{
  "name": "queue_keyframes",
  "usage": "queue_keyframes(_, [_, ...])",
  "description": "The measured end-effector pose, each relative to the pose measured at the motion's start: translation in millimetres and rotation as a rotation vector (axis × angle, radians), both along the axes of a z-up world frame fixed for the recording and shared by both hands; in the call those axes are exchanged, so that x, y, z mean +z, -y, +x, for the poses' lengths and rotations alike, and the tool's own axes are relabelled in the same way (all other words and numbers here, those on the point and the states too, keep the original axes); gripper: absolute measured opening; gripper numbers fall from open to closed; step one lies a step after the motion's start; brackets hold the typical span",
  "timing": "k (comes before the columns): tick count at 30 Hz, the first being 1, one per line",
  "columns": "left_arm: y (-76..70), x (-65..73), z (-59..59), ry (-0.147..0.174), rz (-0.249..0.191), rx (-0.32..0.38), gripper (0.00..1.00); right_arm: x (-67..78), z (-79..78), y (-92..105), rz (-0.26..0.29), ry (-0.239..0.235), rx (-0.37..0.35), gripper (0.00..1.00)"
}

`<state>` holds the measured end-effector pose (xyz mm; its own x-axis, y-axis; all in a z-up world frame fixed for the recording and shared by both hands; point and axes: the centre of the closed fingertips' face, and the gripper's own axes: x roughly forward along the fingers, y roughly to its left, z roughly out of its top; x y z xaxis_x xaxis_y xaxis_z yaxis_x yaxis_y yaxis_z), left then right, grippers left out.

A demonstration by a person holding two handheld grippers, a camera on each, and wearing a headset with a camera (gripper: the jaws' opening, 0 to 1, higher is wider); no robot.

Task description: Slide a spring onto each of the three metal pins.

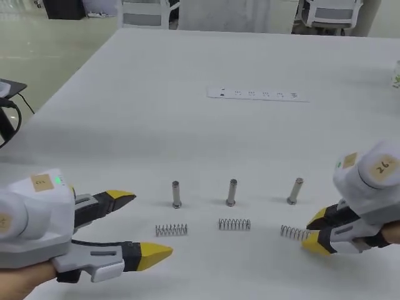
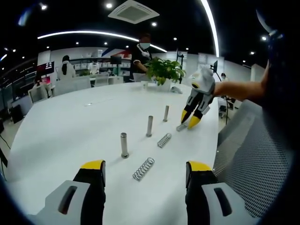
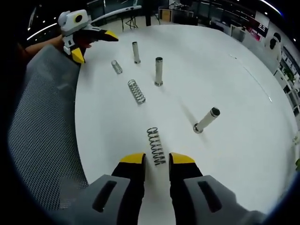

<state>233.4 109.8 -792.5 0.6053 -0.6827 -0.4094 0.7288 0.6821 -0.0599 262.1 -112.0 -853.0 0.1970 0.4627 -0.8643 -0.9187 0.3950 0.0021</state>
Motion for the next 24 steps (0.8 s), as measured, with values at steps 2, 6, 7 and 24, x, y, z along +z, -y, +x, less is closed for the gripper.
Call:
queue_keyframes(2, [0.2,0.1,0.0,0.000,-0.001,-0.001,0.65,-2.2,0.4,0.7,-0.003,-0.008,0.004,0.16])
queue_keyframes(6, [1.2,-0.1,-0.7,-0.003,-0.006,-0.006,0.64,-5.0,-0.4,1.8,-0.011,-0.018,0.015,0.15])
queue_keyframes(7, [1.5,-0.2,-0.9,-0.003,-0.006,-0.008,0.63,-4.7,0.4,1.5,-0.008,-0.016,0.018,0.15])
queue_keyframes(24, [10.6,-1.0,-8.8,-0.014,0.005,-0.068,0.59,-2.6,-4.6,-2.8,-0.026,-0.010,0.062,0.08])
